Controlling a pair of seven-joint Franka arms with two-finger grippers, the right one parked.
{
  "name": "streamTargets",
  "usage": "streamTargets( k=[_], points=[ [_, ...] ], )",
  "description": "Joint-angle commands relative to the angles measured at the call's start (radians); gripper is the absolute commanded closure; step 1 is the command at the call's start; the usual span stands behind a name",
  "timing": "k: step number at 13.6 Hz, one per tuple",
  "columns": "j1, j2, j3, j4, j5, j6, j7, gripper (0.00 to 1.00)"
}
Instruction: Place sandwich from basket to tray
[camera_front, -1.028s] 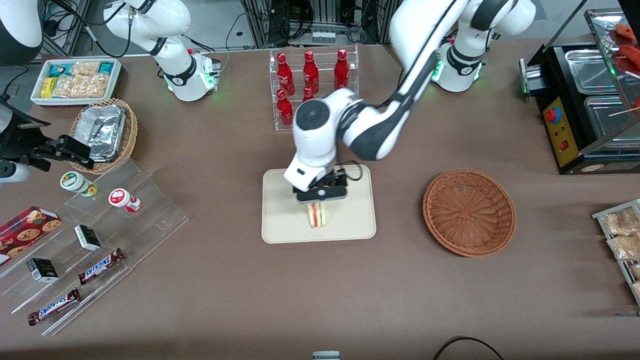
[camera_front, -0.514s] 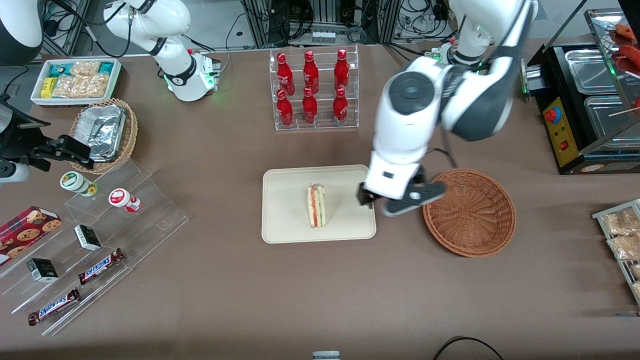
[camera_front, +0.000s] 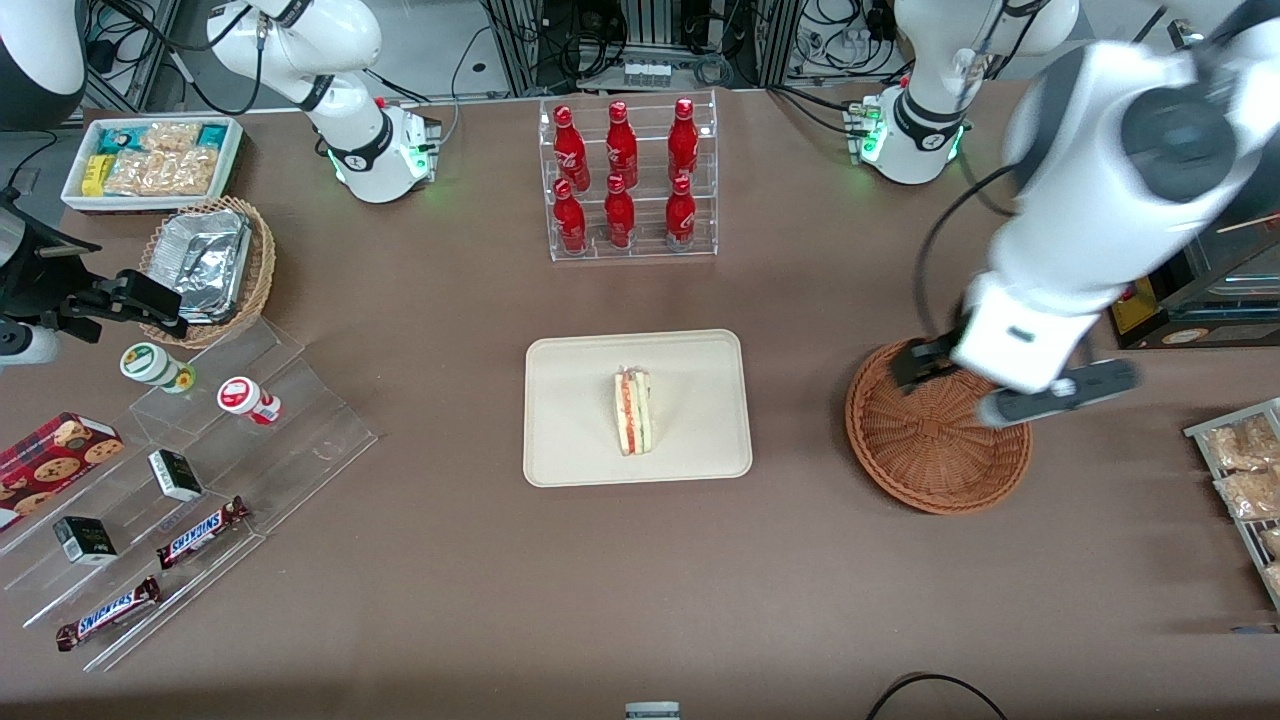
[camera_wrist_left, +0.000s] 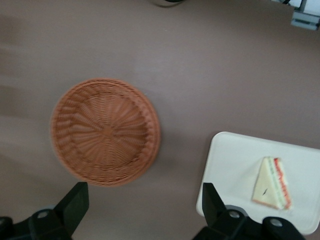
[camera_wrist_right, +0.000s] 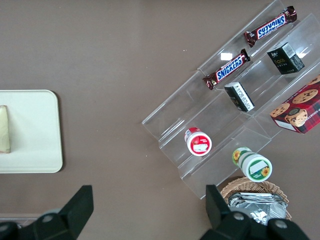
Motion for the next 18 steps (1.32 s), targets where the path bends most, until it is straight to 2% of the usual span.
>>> streamTargets(
  k=[1,7,12,18],
  points=[
    [0.070,-0.109,-0.011,-0.094,-0.016,-0.052,0.148,0.00],
    [0.204,-0.295,-0.011,-0.279,-0.016,-0.061,0.406,0.00],
    [0.261,-0.295,-0.014,-0.262,-0.012,-0.067,0.442,0.00],
    [0.264,-0.269,-0.011,-0.213,-0.009,-0.075,0.442,0.00]
  ],
)
